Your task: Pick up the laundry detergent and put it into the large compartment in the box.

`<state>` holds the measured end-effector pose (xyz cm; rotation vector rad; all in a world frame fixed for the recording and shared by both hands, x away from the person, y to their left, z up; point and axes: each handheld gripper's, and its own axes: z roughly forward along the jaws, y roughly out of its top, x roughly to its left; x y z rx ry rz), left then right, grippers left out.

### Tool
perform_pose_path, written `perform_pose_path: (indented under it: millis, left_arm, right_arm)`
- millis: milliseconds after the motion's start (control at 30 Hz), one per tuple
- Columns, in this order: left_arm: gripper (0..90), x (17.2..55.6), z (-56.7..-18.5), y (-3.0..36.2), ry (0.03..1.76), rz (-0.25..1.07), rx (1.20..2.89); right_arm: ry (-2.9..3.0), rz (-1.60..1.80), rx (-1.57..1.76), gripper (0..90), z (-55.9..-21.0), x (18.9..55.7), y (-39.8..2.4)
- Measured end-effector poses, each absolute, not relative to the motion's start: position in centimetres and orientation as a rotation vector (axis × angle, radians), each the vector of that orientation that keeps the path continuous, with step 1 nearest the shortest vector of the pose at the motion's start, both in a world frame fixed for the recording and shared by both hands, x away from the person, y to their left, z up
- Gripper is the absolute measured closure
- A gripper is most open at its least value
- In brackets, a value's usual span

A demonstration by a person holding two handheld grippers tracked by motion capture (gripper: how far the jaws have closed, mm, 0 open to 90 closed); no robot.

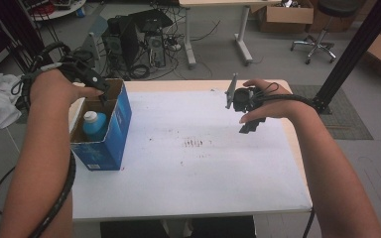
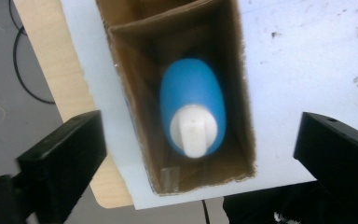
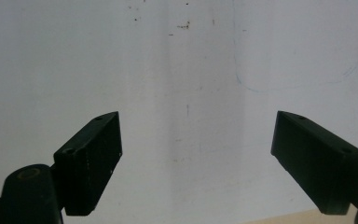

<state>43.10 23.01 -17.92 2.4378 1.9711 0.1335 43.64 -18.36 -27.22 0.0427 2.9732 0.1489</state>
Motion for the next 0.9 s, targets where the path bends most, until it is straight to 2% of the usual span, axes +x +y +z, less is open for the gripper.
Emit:
perform_pose_path:
  millis: [333, 700, 833, 900]
  left_arm:
    - [0.1, 42.9, -15.2, 19.8, 1.663, 0.179, 2.555]
    - [0.1, 42.6, -14.7, 15.1, 1.068, 0.206, 2.811]
    - [0.1, 41.9, -15.8, 13.0, 0.757, 0.121, 2.942]
    - [0.1, 41.8, -16.2, 12.2, 0.675, 0.111, 2.966]
  right_arm:
    - [2.980, 0.140, 0.050, 16.3, -27.1, 43.6, -18.8]
    - [2.990, 0.140, 0.059, 16.3, -26.6, 43.7, -19.0]
    - [2.995, 0.140, 0.059, 16.3, -26.5, 43.8, -18.8]
    - [2.994, 0.136, 0.058, 16.3, -26.3, 43.8, -18.7]
